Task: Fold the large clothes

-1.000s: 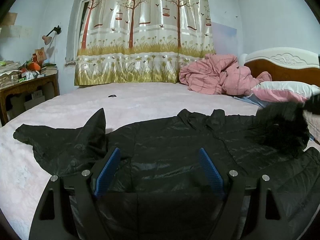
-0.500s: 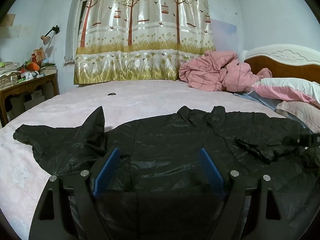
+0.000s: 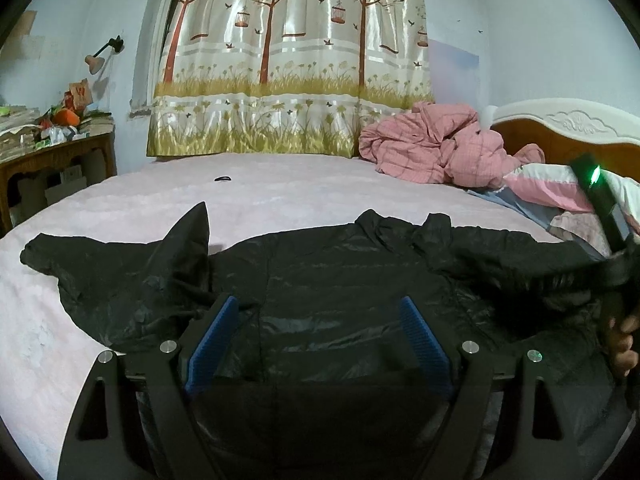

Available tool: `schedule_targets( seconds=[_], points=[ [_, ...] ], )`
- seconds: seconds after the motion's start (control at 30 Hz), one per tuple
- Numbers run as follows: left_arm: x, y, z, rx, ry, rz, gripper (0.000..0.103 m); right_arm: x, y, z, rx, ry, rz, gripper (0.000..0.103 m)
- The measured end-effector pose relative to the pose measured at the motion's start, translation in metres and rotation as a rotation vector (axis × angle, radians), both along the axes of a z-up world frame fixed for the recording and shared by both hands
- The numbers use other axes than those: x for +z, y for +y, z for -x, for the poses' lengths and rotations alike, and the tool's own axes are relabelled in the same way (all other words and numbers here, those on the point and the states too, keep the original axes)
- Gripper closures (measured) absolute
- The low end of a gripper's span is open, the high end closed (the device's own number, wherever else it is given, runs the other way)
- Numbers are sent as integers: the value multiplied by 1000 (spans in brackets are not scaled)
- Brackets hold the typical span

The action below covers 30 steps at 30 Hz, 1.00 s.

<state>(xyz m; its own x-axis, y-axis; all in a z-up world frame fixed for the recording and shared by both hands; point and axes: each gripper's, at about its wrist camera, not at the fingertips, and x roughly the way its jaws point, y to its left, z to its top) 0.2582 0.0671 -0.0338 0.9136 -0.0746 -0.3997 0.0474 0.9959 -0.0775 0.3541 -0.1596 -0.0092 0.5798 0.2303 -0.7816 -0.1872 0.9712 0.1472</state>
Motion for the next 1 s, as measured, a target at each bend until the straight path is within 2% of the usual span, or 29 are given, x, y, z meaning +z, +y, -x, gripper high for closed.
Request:
schedule_targets(
  seconds=[0.07, 0.17, 0.2, 0.23, 0.27, 0.3, 0.33, 0.37, 0.43, 0.5, 0.57, 0.6, 0.67, 0.73, 0.77, 0.8, 0.83, 0.87, 0.9, 0.93, 1.0],
  points=[
    [1, 2, -1, -4, 2, 7, 18, 12, 12, 5, 97, -20, -158, 85],
    [2, 4, -1, -19, 6, 24, 18, 12, 29, 10, 228, 42, -380, 84],
    [2, 5, -1, -26, 9, 29, 18, 10, 31, 10, 237, 50, -405, 77],
    [2, 5, -2, -34, 14, 33, 18, 11, 31, 14, 220, 40, -407, 61],
    [1, 6, -2, -40, 21, 35, 18, 14, 27, 19, 184, 13, -390, 49],
    [0, 6, -2, -42, 28, 37, 18, 20, 21, 26, 143, -33, -371, 28],
    [0, 7, -3, -51, 39, 43, 18, 28, 15, 38, 126, -93, -364, 21],
    [0, 8, -5, -63, 49, 51, 18, 40, 7, 52, 135, -164, -352, 20],
    [0, 8, -9, -116, 90, 74, 18, 56, -10, 69, 104, -235, -306, 19],
    [1, 6, -11, -188, 135, 88, 18, 67, -26, 79, 29, -264, -237, 16],
    [4, -3, -15, -260, 216, 91, 18, 72, -46, 85, -80, -273, -105, 15],
    [5, -8, -22, -273, 281, 102, 18, 73, -56, 85, -137, -264, -45, 14],
    [0, -17, -41, -274, 440, 180, 17, 71, -76, 83, -233, -250, 45, 14],
    [-10, -20, -61, -276, 575, 326, 17, 72, -99, 81, -297, -251, 82, 14],
    [-11, -23, -67, -269, 599, 333, 17, 74, -114, 83, -329, -254, 74, 14],
    [-11, -30, -74, -263, 614, 293, 17, 77, -126, 85, -351, -259, 57, 14],
    [-10, -35, -79, -268, 610, 249, 29, 81, -142, 88, -383, -268, 30, 14],
    [-10, -40, -82, -273, 603, 208, 45, 86, -155, 88, -425, -278, 5, 14],
    [-12, -45, -86, -272, 611, 158, 83, 88, -168, 90, -474, -287, -14, 14],
    [-13, -47, -90, -276, 626, 141, 86, 92, -182, 95, -541, -300, -28, 14],
    [-3, -42, -89, -254, 573, 137, 87, 95, -197, 99, -627, -321, -33, 13]
  ],
)
